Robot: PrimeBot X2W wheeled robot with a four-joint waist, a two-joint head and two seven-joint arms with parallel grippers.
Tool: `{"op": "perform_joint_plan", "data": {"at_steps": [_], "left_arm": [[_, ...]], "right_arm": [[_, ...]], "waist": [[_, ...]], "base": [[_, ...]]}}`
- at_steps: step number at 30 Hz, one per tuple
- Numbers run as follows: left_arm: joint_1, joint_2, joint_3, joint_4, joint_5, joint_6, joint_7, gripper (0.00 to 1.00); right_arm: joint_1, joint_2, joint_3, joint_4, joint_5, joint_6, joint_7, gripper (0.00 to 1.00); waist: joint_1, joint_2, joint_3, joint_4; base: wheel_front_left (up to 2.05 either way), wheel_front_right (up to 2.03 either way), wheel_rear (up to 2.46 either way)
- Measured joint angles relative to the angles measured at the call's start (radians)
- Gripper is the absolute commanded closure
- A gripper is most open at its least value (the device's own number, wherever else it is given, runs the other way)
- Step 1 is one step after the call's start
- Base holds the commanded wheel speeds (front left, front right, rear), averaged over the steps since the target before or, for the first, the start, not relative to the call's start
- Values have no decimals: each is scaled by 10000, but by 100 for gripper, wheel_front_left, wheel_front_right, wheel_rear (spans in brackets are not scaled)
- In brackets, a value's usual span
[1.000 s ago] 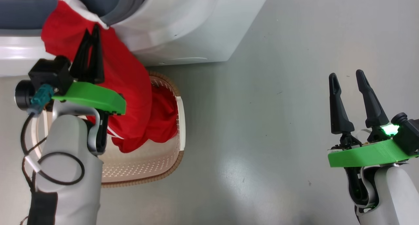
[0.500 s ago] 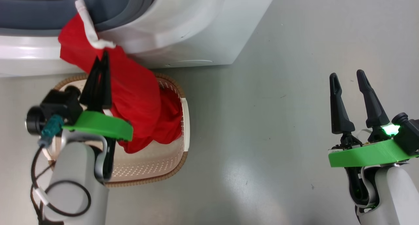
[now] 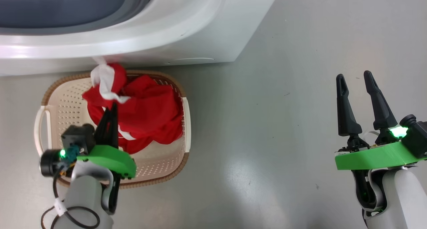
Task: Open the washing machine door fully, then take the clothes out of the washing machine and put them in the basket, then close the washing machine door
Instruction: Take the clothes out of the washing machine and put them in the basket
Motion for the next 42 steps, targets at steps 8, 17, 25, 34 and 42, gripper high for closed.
{"op": "perform_joint_plan", "data": {"at_steps": [8, 17, 25, 34, 42], "left_arm": [[-480, 167, 203, 2080, 303, 69, 2, 100], [-1108, 238, 439, 2600, 303, 71, 2, 57], [-1104, 234, 497, 2554, 303, 69, 2, 0], [-779, 178, 614, 1960, 303, 67, 2, 0], [-81, 161, 807, 909, 301, 19, 2, 0]], "right_arm": [[-14, 0, -12, -31, -2, 0, 0, 0], [-67, 2, -113, -48, -2, 0, 0, 0], [-67, 2, -161, -33, -2, 0, 0, 0], [-50, 2, -138, 117, -2, 0, 0, 0], [94, 2, 8, 339, -2, 0, 0, 0]], "waist": [[0, 0, 196, -77], [0, 0, 274, -180], [0, 0, 157, -144], [0, 0, -424, -78], [0, 0, -1211, -53]], "base": [[0, 0, 0], [0, 0, 0], [0, 0, 0], [0, 0, 0], [0, 0, 0]]}}
